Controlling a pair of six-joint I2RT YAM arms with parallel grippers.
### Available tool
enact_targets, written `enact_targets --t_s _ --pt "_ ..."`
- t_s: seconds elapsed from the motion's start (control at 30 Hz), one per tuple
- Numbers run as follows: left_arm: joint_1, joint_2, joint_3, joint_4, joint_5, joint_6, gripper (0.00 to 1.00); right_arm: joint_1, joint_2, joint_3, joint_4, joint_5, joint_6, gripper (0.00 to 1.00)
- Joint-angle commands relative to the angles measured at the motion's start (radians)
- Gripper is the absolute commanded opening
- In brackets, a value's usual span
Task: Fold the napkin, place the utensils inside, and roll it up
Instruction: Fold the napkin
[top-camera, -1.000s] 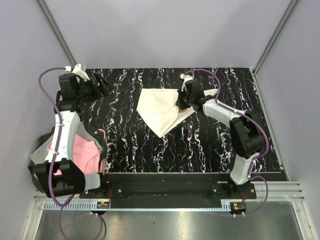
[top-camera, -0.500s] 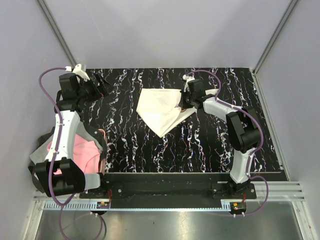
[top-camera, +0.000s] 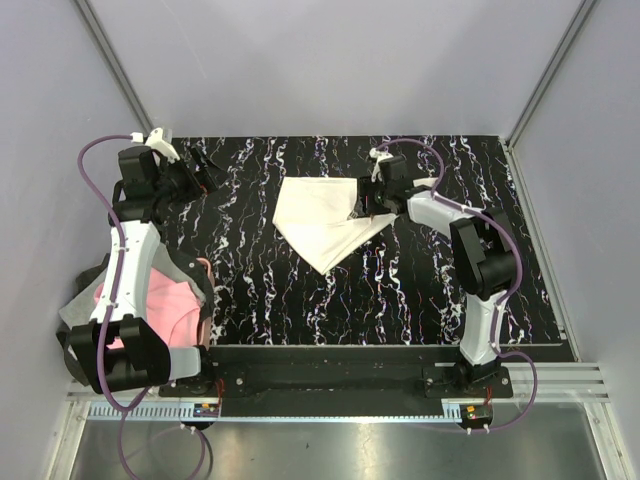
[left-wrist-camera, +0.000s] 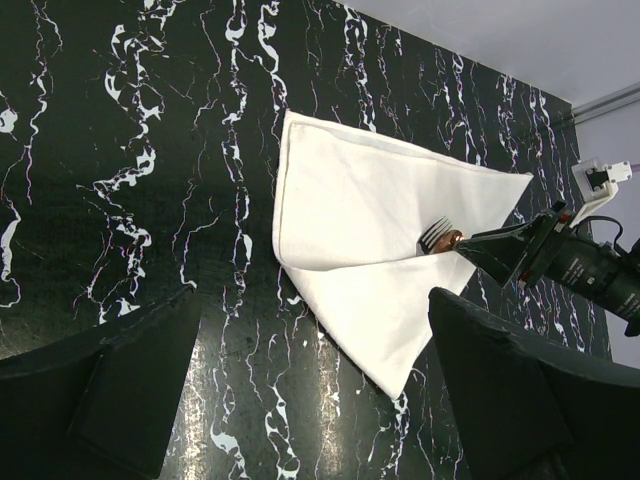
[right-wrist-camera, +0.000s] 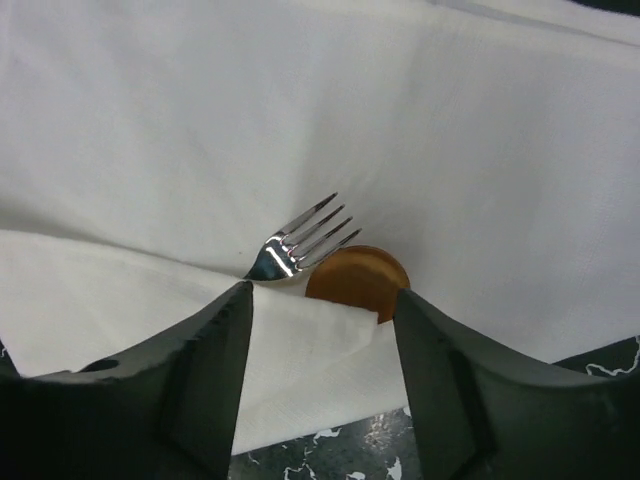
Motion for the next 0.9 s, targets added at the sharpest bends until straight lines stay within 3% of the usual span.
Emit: enact_targets --t_s 0.0,0.2,0.5,0.87 --pt "0.005 0.007 -0.005 0.056 0.041 -0.003 0.99 -0.059 -0.088 0.050 -0.018 -0.025 0.027 0.72" --pt "0.005 0.010 -0.005 0.060 0.044 -0.006 0.99 -0.229 -0.117 0.058 -0.070 -0.096 0.088 0.75" --pt "0.007 0.013 -0.008 0.060 0.039 0.002 0.99 -0.470 0.031 0.146 -0.048 -0.223 0.177 0.65" --pt "0.007 0.025 -0.010 0.060 0.038 0.011 0.99 -0.549 0.202 0.297 -0.030 -0.298 0.231 0.58"
